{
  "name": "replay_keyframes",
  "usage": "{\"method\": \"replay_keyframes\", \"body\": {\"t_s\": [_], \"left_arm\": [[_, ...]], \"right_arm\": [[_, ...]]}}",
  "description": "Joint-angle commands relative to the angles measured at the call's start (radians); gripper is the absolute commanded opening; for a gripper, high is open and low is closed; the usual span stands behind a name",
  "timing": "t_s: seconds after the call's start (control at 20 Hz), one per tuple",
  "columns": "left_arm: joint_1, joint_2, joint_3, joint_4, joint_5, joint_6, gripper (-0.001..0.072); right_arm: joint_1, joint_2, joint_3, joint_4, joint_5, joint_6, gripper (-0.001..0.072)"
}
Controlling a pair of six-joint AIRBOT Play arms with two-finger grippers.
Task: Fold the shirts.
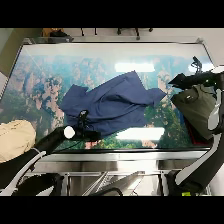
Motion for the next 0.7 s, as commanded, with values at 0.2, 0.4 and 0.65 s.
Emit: {"method": "replay_keyframes", "body": {"t_s": [0.2, 0.4, 0.65], "left_arm": [[0.158, 0.051, 0.174, 0.402, -0.275, -0.067, 0.0016], [0.446, 0.126, 0.174, 0.468, -0.417, 0.064, 0.0016], [0.651, 0.098, 0.174, 0.306, -0.394, 0.229, 0.0017]], "right_arm": [[-0.006, -0.009, -0.002, -0.019, 0.05, 0.002, 0.0433], [0.013, -0.005, -0.005, -0.019, 0.134, 0.002, 0.0346], [0.103, 0.055, -0.132, -0.09, 0.172, 0.003, 0.0347]]}}
